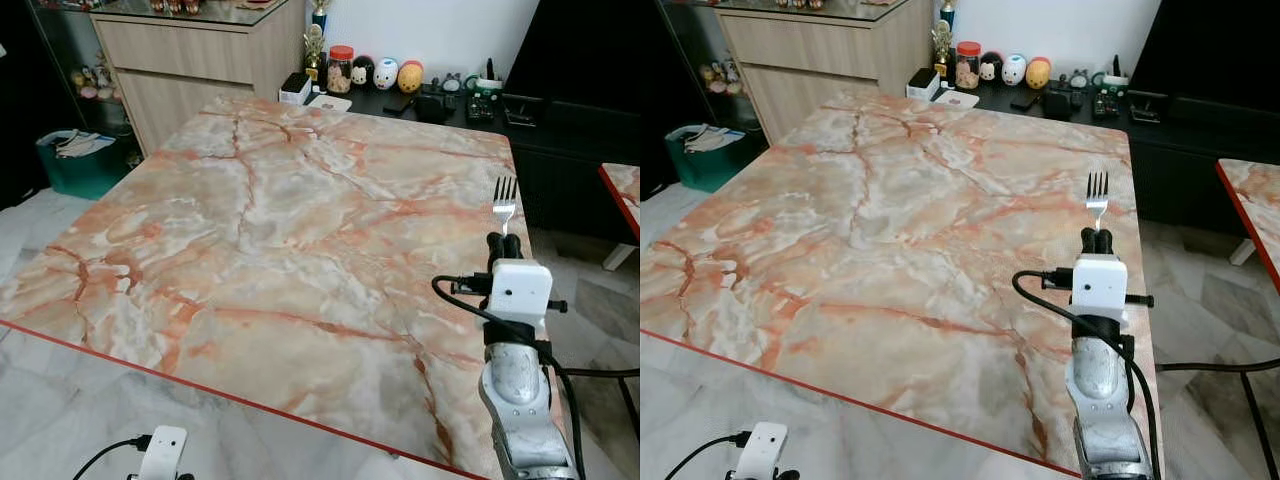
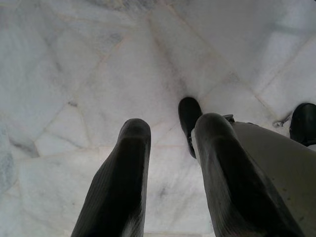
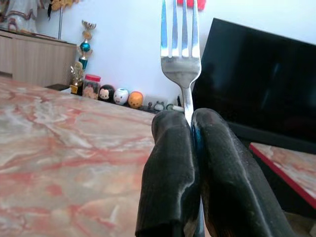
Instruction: Setting the table
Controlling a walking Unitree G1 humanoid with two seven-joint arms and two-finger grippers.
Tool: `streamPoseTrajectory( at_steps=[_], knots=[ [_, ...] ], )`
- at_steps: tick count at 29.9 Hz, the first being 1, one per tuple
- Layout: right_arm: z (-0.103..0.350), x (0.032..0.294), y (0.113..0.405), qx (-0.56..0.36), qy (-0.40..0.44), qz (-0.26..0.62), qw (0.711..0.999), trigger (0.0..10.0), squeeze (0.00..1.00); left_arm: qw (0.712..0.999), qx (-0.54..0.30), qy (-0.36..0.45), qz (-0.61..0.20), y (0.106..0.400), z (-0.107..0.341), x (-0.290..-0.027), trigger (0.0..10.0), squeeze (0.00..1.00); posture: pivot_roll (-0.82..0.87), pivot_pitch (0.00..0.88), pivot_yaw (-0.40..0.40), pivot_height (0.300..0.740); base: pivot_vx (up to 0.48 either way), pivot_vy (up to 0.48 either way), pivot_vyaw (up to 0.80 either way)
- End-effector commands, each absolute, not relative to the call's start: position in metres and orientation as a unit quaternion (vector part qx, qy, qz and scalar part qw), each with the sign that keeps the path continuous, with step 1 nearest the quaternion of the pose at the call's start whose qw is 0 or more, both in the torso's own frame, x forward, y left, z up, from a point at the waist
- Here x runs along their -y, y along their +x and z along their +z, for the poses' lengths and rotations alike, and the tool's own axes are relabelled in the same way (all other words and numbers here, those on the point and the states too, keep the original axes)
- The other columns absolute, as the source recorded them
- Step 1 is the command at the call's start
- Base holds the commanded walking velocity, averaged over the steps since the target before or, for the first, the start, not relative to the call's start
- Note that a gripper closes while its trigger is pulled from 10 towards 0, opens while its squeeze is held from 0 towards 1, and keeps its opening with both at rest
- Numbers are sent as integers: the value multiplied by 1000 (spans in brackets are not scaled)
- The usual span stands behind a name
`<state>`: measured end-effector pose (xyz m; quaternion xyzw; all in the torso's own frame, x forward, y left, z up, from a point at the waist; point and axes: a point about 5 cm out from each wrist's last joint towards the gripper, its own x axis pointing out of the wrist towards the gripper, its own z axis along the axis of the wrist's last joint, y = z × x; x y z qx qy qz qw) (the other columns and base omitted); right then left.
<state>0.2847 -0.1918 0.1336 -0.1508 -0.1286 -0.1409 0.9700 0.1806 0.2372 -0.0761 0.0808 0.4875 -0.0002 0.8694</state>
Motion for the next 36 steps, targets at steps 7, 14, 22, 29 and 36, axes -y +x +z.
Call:
streamPoseTrajectory(
  at_steps=[7,14,22,29,36],
  knots=[
    [137,197,290,139,-155,-153,966,10000,0,866,-491,93,-12,175,-79,-236,10000,0,11,0,-21,740,-214,0,0],
    [139,192,292,150,-164,-147,964,10000,0,865,-492,97,-10,174,-79,-238,10000,0,3,0,-15,740,-289,0,0],
    [145,201,295,158,-165,-155,961,10000,0,865,-491,99,-9,175,-78,-239,10000,0,-12,0,-5,740,-296,0,0],
    [148,205,295,160,-169,-158,960,10000,0,866,-491,99,-9,176,-78,-239,10000,0,-11,0,-12,740,-295,0,0],
    [152,207,298,163,-167,-161,959,10000,0,867,-489,95,-6,177,-78,-237,10000,0,0,0,-22,740,-294,0,0]
  ],
)
